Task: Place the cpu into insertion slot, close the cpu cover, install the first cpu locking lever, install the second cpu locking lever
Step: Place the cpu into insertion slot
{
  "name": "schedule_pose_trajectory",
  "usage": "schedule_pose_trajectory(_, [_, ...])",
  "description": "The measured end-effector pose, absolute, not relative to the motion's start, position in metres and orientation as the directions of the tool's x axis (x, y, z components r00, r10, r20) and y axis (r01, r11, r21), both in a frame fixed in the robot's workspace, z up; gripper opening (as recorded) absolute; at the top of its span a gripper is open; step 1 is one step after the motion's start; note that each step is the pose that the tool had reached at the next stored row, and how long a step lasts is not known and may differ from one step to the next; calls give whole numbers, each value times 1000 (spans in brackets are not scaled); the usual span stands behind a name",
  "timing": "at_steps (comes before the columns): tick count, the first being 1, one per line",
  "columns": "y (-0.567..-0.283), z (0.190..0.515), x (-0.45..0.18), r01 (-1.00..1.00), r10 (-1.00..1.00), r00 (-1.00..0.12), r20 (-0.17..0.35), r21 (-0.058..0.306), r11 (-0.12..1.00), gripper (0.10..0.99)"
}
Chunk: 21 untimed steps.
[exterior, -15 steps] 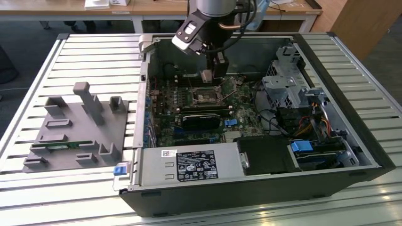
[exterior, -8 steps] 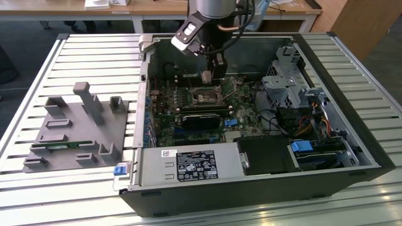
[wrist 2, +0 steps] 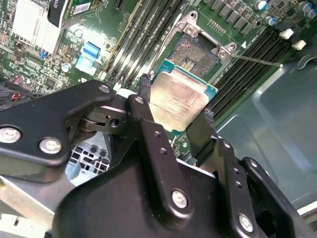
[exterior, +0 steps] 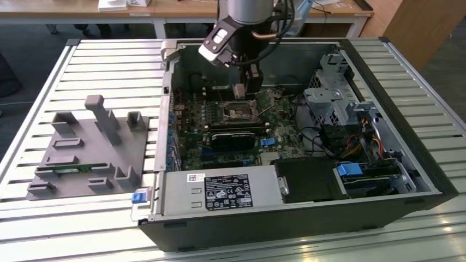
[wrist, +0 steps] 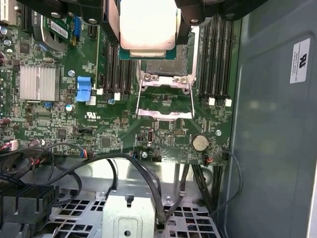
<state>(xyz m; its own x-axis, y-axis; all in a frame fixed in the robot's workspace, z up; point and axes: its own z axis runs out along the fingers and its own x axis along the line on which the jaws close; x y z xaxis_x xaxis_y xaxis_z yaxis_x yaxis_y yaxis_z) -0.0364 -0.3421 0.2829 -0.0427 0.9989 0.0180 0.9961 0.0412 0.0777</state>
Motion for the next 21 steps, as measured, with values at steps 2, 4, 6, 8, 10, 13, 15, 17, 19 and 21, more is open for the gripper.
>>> schedule_pose_trajectory(2, [-342, 282, -36, 996, 999, -43, 18, 78, 41, 537])
schedule_pose_trajectory(4, [-342, 280, -36, 996, 999, -43, 18, 78, 41, 537])
schedule_pose_trajectory(6, [-342, 279, -36, 996, 999, -43, 18, 78, 41, 537])
schedule_pose_trajectory(8, [-342, 278, -36, 996, 999, -43, 18, 78, 41, 537])
schedule_pose_trajectory(10, [-342, 276, -36, 996, 999, -43, 18, 78, 41, 537])
schedule_pose_trajectory(13, [-342, 274, -36, 996, 999, -43, 18, 78, 41, 537])
schedule_pose_trajectory(15, [-342, 272, -36, 996, 999, -43, 18, 78, 41, 537])
schedule_pose_trajectory(17, [-341, 269, -36, 996, 999, -42, 18, 78, 41, 537])
schedule_pose_trajectory(19, [-340, 267, -36, 996, 999, -43, 18, 78, 41, 537])
schedule_pose_trajectory(21, [-340, 266, -36, 996, 999, -43, 18, 78, 41, 537])
